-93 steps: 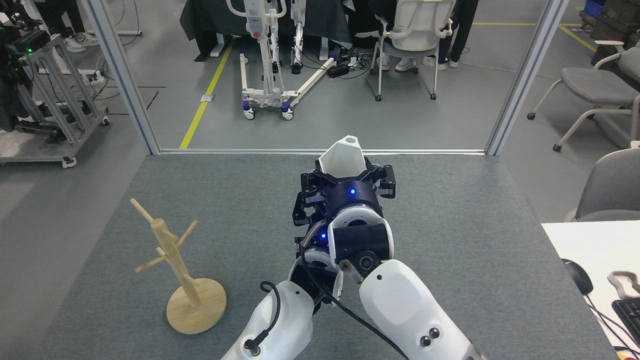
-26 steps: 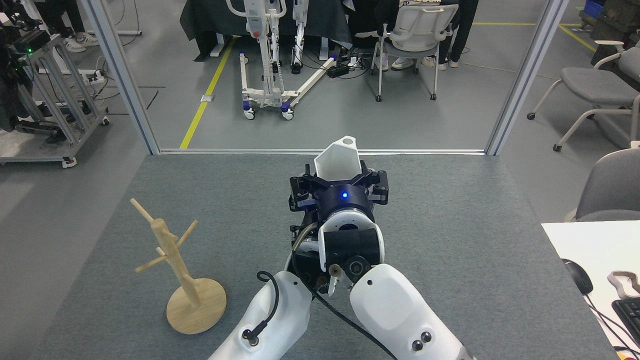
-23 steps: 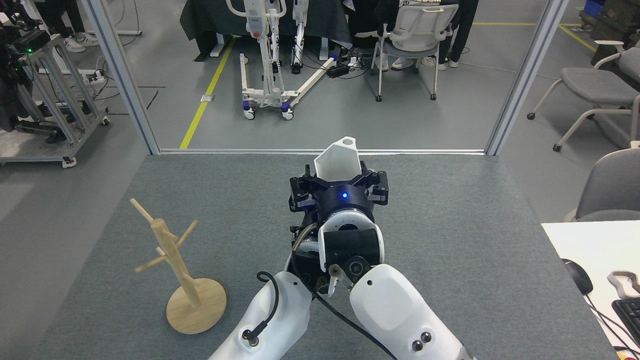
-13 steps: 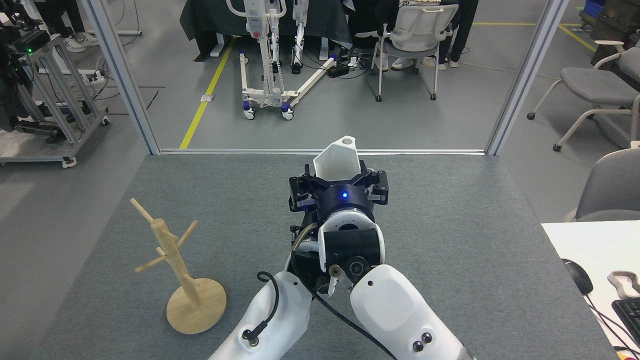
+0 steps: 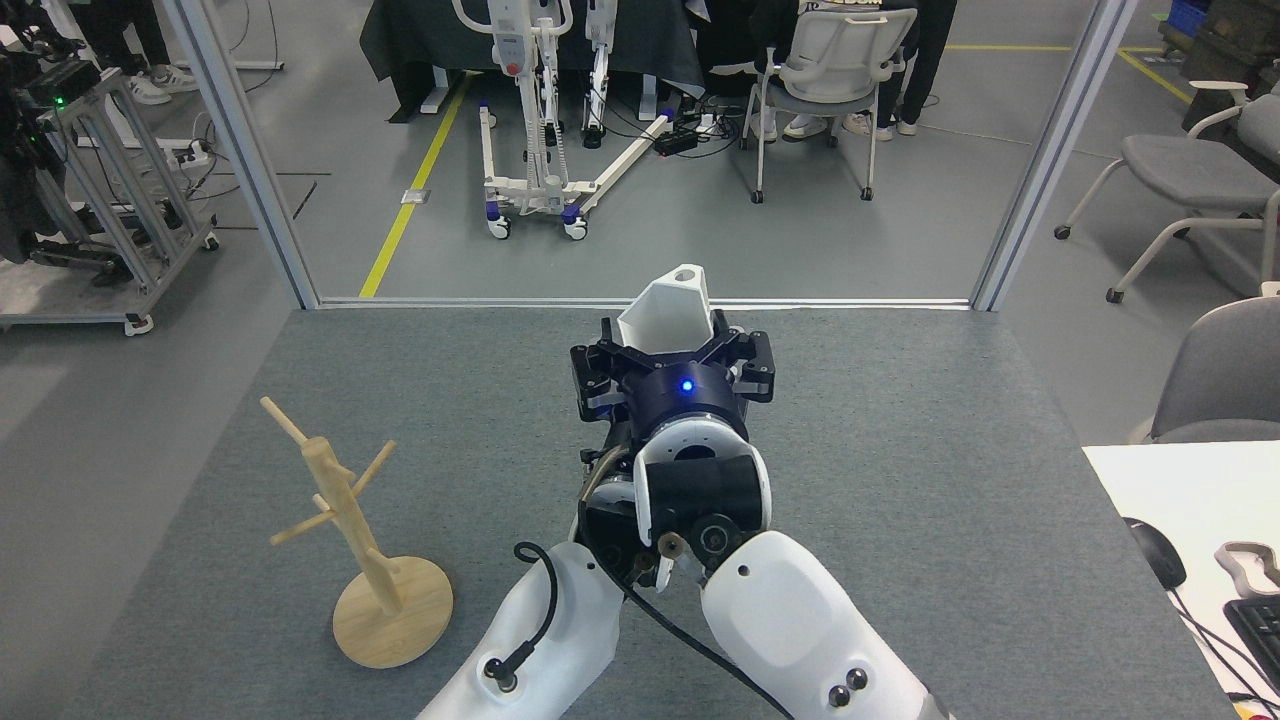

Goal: Hang cup on storage rack
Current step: 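Close the left gripper on the white cup below the right gripper, then open the right gripper and pull it away from the cup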

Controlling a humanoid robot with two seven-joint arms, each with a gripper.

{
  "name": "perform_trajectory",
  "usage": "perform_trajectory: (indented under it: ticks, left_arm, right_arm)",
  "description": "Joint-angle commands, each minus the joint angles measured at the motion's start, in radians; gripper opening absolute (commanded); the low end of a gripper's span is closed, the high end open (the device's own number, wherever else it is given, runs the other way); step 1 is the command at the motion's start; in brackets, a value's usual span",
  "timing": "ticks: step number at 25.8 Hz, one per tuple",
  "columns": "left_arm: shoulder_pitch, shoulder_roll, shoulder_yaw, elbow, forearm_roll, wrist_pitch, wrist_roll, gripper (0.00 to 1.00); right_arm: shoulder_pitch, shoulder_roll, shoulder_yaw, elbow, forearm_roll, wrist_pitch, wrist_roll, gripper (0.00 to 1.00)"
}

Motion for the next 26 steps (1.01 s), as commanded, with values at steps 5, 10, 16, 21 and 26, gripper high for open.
perform_trajectory:
  ticks: [5, 10, 16, 21, 26]
  left_arm:
    - [0.002, 0.0, 0.0, 0.0, 0.0, -0.128, -0.008, 0.18]
    - [0.002, 0.0, -0.001, 0.0, 0.0, -0.128, -0.008, 0.17]
    - [0.002, 0.0, -0.001, -0.003, 0.0, -0.129, -0.008, 0.17]
    - [0.002, 0.0, 0.0, -0.003, 0.0, -0.129, -0.008, 0.17]
    - [0.017, 0.003, -0.001, -0.018, -0.023, -0.134, -0.01, 0.17]
  right_arm:
    - [-0.001, 0.002, -0.003, -0.022, 0.005, -0.016, -0.005, 0.98]
    - [-0.003, 0.003, -0.004, -0.029, 0.007, -0.016, -0.005, 0.98]
    - [-0.026, 0.005, -0.012, -0.06, 0.018, -0.014, -0.011, 0.98]
    - [-0.026, 0.006, -0.018, -0.072, 0.019, -0.013, -0.012, 0.98]
    - [-0.04, -0.002, -0.027, -0.077, 0.019, -0.005, -0.015, 0.98]
